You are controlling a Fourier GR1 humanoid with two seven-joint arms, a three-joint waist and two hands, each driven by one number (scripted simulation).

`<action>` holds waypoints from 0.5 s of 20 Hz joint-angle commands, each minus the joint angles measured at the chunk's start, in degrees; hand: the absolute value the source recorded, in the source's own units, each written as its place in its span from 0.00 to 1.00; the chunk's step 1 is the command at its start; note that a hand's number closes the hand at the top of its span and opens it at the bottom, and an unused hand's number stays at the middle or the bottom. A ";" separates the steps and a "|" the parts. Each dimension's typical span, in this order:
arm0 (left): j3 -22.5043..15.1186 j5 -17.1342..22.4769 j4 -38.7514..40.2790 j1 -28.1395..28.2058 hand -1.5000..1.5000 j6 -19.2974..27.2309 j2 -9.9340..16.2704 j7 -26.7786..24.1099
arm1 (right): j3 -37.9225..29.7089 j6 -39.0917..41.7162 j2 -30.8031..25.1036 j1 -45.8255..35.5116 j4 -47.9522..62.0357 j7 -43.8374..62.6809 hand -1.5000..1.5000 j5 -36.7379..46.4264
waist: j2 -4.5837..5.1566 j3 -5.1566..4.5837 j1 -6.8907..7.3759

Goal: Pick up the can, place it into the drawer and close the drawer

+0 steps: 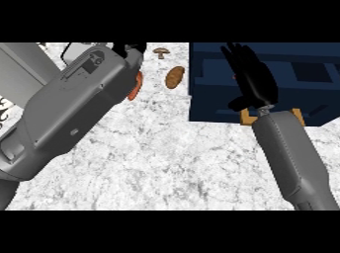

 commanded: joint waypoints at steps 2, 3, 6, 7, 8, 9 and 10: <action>-0.62 -1.78 -6.83 3.84 0.00 1.88 2.53 2.53 | -1.38 -9.57 1.37 -2.87 11.76 0.87 0.00 3.33 | 0.37 0.46 0.33; -0.39 -1.39 -8.19 2.04 0.00 1.26 4.70 4.92 | -3.04 -8.96 -0.51 -5.10 14.68 -0.01 0.00 2.62 | 0.48 0.49 1.13; 1.34 -1.60 -8.06 3.81 0.00 -1.50 6.86 3.99 | -4.03 -14.53 1.02 -7.14 18.92 -0.72 0.00 2.70 | 0.79 0.48 0.85; 1.09 -2.11 -7.31 3.60 0.00 0.28 5.23 4.09 | -3.73 -17.48 1.01 -6.96 20.72 -1.40 0.00 3.89 | 0.95 0.50 0.63; 1.45 -2.42 -6.91 5.75 0.00 -0.77 4.52 1.82 | -5.18 -15.74 -0.57 -9.45 22.32 -1.91 0.00 2.80 | 1.13 0.48 0.50; 0.13 -2.76 -9.92 3.22 0.00 2.38 4.62 5.44 | -5.56 -17.89 -0.51 -9.04 23.99 -0.95 0.00 3.59 | 0.92 0.54 1.31; 0.16 -2.88 -9.54 2.86 0.00 1.33 4.68 5.31 | -6.83 -17.66 -0.97 -12.66 25.43 -0.75 0.00 2.85 | 1.29 0.55 1.83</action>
